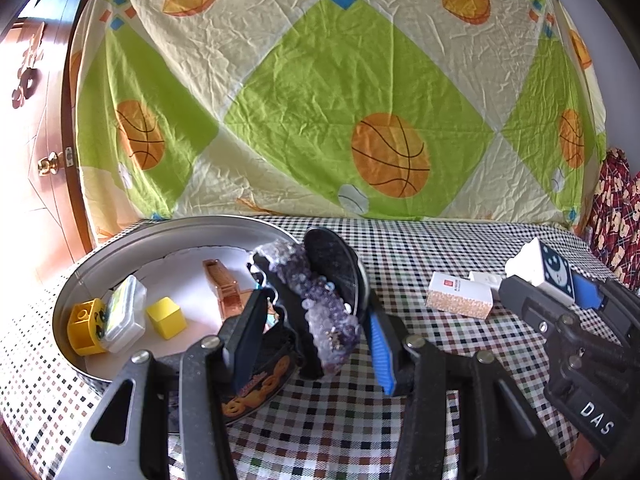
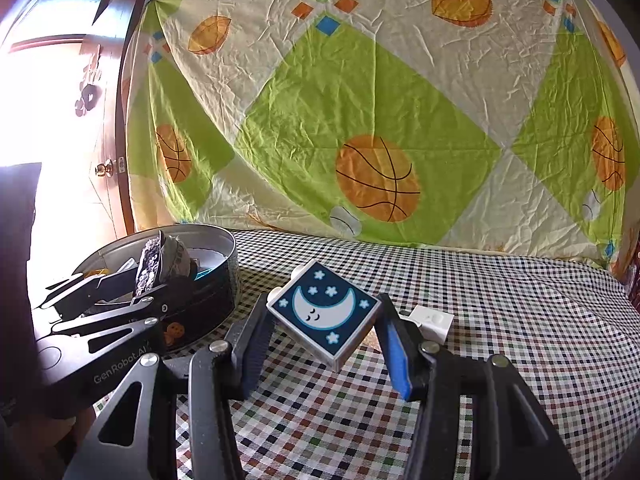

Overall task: Organize rigid objects
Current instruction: 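Lift the amethyst crystal with the left tool while the right tool lifts the moon cube, then carry the crystal over the tin with the left tool while the right tool carries the cube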

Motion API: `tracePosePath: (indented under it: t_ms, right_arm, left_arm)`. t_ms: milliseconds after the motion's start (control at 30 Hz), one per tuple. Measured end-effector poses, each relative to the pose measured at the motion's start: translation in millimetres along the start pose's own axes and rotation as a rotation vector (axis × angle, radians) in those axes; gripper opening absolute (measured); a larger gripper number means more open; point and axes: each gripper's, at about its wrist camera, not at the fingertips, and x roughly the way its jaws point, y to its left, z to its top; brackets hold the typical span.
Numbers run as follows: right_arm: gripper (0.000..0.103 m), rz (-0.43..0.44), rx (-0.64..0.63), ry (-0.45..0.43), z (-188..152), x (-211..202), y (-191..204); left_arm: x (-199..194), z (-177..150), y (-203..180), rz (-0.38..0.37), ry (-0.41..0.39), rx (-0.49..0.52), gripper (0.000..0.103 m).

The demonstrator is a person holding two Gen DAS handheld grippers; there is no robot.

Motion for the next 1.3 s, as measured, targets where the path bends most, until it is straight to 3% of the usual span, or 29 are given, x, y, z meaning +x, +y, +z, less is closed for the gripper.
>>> tracePosePath:
  t_ms: [500, 1300]
  right_arm:
    - [0.053, 0.021, -0.004, -0.009, 1, -1, 11]
    - [0.053, 0.088, -0.03, 0.063, 5, 25, 51]
  left_arm:
    - [-3, -1, 12, 0.025, 0.001, -0.019, 0.047]
    - [2, -2, 51, 0.007, 0.028, -0.079, 0.047]
